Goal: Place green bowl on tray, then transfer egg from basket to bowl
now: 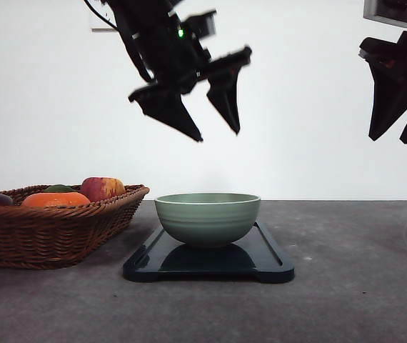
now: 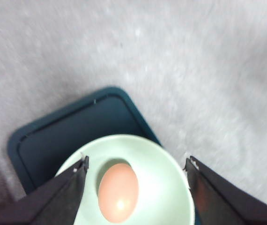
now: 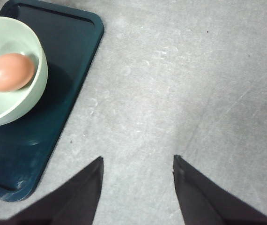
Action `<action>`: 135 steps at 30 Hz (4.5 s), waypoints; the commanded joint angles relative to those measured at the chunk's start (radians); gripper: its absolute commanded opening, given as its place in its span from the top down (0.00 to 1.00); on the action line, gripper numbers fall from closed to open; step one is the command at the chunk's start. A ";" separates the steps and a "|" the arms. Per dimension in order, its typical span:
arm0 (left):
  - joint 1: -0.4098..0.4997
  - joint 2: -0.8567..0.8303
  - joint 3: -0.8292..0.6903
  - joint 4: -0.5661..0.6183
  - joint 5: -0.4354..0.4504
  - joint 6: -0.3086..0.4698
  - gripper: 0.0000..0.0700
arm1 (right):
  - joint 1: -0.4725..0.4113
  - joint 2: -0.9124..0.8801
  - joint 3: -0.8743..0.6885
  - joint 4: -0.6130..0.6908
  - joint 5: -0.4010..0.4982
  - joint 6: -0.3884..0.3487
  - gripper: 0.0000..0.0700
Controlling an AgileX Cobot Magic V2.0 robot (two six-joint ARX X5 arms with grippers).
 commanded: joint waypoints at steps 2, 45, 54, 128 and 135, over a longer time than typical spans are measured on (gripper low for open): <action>-0.004 -0.046 -0.013 0.032 0.002 -0.029 0.38 | 0.004 0.007 0.007 0.003 0.000 -0.009 0.59; 0.163 -0.902 -0.706 -0.104 -0.009 -0.032 1.00 | 0.004 0.006 0.008 -0.080 -0.049 -0.062 0.98; 0.163 -0.902 -0.706 -0.103 -0.009 -0.032 1.00 | 0.004 0.006 0.008 -0.060 -0.049 -0.062 0.98; 0.630 -1.759 -1.453 0.258 -0.066 0.081 1.00 | -0.045 -0.254 -0.159 0.180 0.008 -0.173 0.98; 0.630 -1.759 -1.453 0.258 -0.066 0.081 1.00 | -0.095 -0.551 -0.456 0.347 0.008 -0.183 0.98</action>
